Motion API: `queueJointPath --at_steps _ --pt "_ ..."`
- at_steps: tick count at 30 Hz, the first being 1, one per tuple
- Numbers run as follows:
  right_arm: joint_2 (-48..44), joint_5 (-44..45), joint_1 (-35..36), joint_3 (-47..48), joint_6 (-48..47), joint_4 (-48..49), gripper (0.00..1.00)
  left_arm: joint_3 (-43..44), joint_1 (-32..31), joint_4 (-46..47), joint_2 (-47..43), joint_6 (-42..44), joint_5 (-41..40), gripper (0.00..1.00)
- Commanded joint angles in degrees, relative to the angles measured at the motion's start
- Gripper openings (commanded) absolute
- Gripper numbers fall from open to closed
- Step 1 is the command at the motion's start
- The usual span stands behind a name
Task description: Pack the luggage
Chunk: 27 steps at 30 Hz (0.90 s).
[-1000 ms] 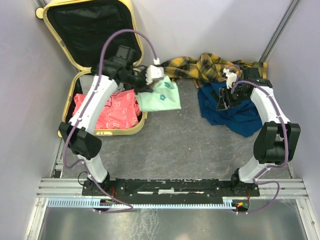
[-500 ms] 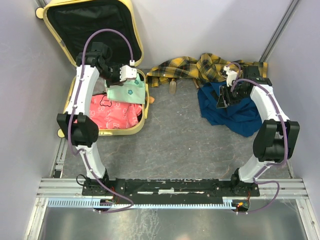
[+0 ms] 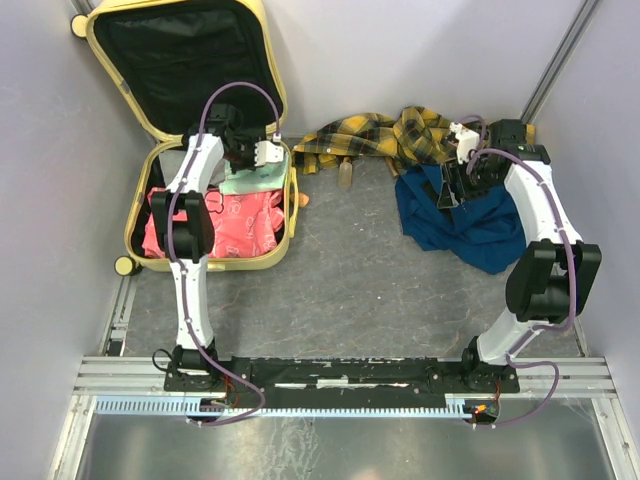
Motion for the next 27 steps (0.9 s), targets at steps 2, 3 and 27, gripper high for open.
queueJointPath --at_steps 2,3,27 --pt "1.5 6.1 -0.3 6.8 -2.1 -0.5 0.68 1.5 0.2 12.9 2.0 -6.3 -1.4 0.31" --pt "2.4 7.5 -0.3 7.9 -2.6 -0.6 0.71 1.3 0.2 13.7 2.0 -7.8 -1.7 0.41" --pt "26.1 4.2 8.0 5.6 -11.7 -5.4 0.68 -12.2 0.7 14.7 -23.8 -46.0 6.0 0.91"
